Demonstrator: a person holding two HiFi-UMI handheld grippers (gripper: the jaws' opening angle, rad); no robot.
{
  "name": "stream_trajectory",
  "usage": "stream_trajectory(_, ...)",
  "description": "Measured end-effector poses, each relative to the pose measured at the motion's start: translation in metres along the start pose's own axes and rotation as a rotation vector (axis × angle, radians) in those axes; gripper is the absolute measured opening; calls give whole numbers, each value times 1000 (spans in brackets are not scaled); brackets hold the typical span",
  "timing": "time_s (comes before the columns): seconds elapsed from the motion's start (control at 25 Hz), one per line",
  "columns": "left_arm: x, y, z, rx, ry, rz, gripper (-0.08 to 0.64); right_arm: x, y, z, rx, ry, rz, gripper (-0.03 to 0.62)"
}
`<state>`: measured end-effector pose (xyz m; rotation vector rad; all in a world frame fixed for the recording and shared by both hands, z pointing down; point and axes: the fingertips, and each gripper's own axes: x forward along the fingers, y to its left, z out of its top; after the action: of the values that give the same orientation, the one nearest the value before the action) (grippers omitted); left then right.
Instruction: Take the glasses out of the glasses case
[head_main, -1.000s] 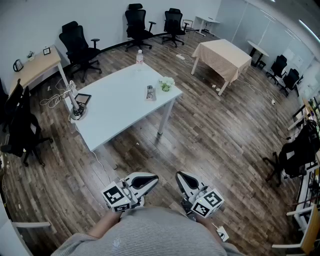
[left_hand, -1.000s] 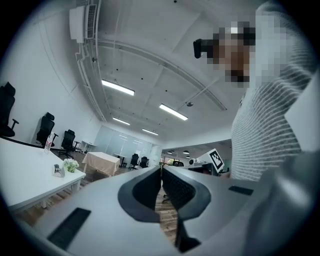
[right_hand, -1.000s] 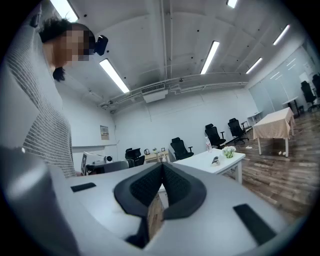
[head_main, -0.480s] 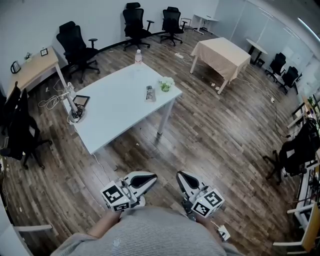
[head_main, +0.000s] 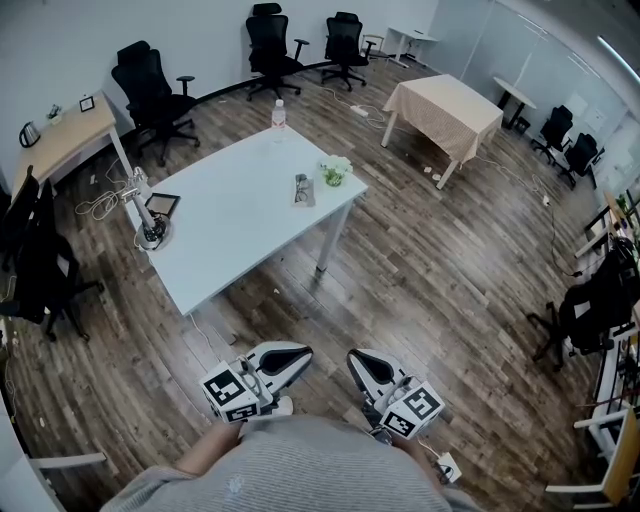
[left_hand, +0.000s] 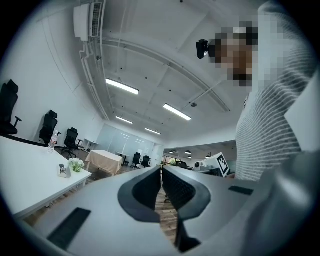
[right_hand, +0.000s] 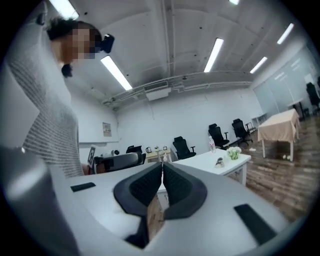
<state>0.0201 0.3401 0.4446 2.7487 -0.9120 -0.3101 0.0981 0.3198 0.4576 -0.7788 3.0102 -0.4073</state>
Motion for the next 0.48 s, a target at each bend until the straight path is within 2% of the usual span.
stream_trajectory(0.16, -9, 22, 11, -3, -23, -5, 17, 23, 12, 3, -80, 10, 40, 17)
stream_trajectory(0.24, -13, 30, 15, -6, -28, -20, 17, 31, 12, 10, -134, -6, 7, 17)
stream_trajectory(0.4, -17, 39, 14, -1, -5, -69, 17, 42, 14, 22, -324, 2, -44, 17)
stream_trajectory(0.48, -18, 47, 11, -2, 13, -82, 17, 50, 12, 21, -337, 17, -48, 17)
